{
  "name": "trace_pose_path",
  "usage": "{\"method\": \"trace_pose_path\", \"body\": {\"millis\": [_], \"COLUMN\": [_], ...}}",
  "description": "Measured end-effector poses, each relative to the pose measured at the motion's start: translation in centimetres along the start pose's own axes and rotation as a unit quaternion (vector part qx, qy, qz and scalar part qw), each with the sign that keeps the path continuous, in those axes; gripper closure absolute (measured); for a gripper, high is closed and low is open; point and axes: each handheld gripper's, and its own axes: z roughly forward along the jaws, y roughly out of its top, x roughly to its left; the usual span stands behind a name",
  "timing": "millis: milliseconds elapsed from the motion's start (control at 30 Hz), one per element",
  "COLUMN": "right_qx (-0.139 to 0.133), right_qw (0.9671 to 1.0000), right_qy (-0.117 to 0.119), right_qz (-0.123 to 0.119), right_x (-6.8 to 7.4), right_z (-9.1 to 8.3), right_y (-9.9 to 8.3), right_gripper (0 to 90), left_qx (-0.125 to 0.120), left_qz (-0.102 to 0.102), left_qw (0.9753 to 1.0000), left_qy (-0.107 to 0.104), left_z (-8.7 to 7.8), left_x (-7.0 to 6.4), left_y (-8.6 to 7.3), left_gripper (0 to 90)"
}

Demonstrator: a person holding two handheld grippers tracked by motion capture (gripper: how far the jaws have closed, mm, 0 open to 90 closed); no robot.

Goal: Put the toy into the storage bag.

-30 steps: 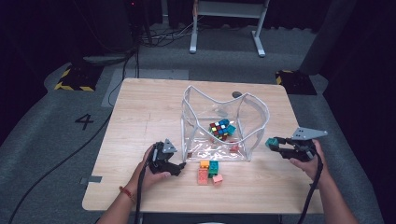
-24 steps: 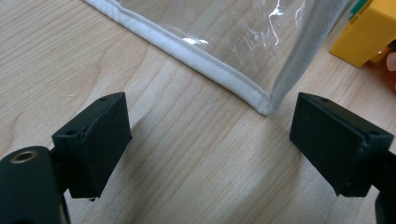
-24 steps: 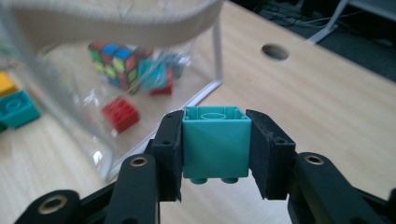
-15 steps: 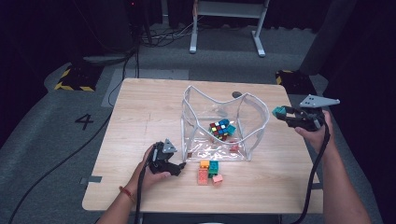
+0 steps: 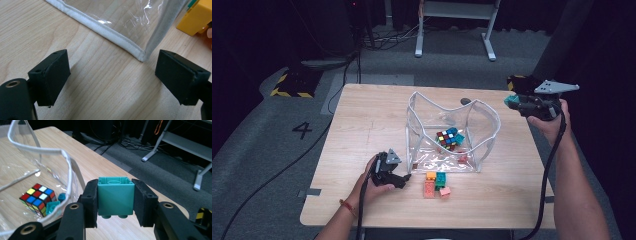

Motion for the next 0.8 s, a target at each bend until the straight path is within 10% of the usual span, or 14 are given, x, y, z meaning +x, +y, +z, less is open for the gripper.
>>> {"method": "trace_pose_path", "body": {"millis": [333,800], "right_qx": [-0.016,-0.025], "right_qw": [0.9997,0.9951], "right_qy": [0.017,0.088], "right_qz": [-0.005,-0.038], "right_x": [0.4,4.7], "right_z": [0.7,2.3], "right_y": [2.7,4.5], "right_gripper": [59.2,59.2], "left_qx": [0.000,0.000], "left_qz": [0.000,0.000], "left_qw": [1.0000,1.0000], "left_qy": [0.000,0.000], "left_z": [0.0,0.0], "left_x": [0.0,0.0], "left_y": [0.0,0.0], "left_gripper": [12.6,12.6]}}
